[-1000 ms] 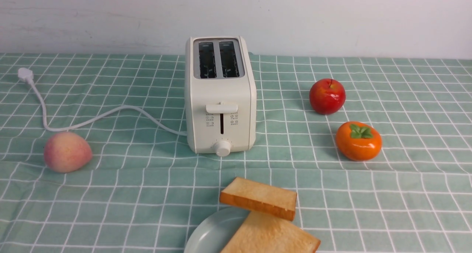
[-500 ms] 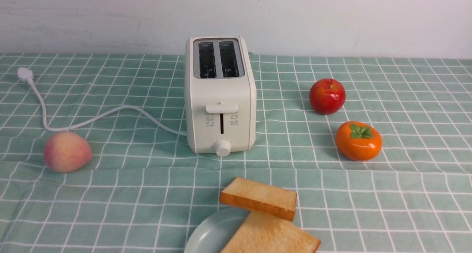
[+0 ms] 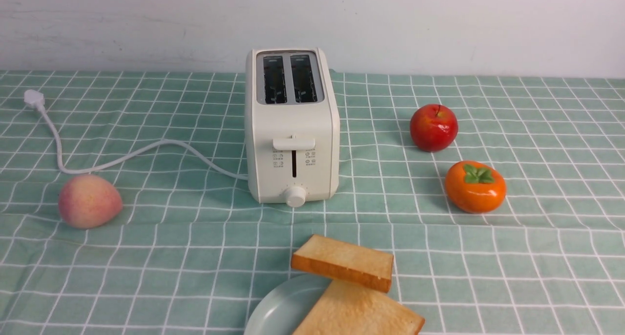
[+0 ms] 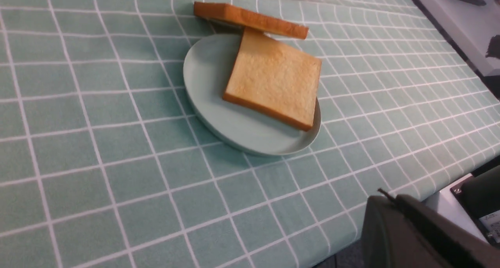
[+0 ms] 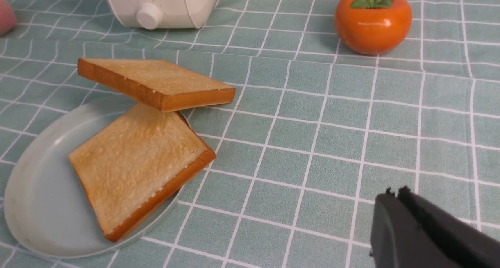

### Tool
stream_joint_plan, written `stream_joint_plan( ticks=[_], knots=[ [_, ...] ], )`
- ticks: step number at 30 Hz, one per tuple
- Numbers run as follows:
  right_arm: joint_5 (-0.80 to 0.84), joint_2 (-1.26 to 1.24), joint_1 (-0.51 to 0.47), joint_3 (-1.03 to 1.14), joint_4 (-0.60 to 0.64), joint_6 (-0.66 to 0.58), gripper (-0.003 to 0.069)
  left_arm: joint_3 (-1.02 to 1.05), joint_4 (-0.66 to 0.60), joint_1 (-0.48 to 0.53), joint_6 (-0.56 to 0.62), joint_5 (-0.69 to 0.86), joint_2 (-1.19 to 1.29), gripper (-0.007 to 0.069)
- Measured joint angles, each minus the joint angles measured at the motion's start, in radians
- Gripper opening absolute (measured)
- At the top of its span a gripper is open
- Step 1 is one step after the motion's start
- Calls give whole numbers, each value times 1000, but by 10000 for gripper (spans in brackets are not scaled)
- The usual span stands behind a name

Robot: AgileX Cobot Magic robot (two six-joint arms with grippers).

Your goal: Take toasted bread from bread machine on blue coffee table place on plate.

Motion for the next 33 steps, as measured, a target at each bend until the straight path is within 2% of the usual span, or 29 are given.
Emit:
stream_joint_plan(
  ticks=[2,5,6,7,9,11,13,15,18,22,26,29,33],
  knots=[
    [0,0,0,0,0,0,-8,28,46,1,-37,-38,0,-14],
    [0,0,0,0,0,0,-8,59,193,18,-242,-201,0,-14],
    [0,0,0,0,0,0,-8,59,205,19,-242,-215,0,-14],
    [0,0,0,0,0,0,-8,88,309,25,-334,-342,0,-14],
    [0,0,0,0,0,1,-8,137,415,28,-401,-484,0,-14],
    [0,0,-1,0,0,1,-8,183,518,28,-421,-601,0,-14],
    [0,0,-1,0,0,1,-8,291,673,28,-408,-773,0,-14],
    [1,0,-1,0,0,1,-8,366,743,28,-368,-823,0,-14],
    [1,0,-1,0,0,1,-5,441,730,28,-310,-835,0,-14],
    [1,0,-1,0,0,-5,-1,524,581,45,-159,-782,0,-13],
    [2,0,-1,0,0,-10,1,547,433,136,-38,-728,0,-13],
    [2,0,-1,0,0,-11,4,547,405,159,-15,-729,0,-13],
    [3,0,-1,0,0,-11,9,547,396,138,-9,-729,0,-12]
  ],
)
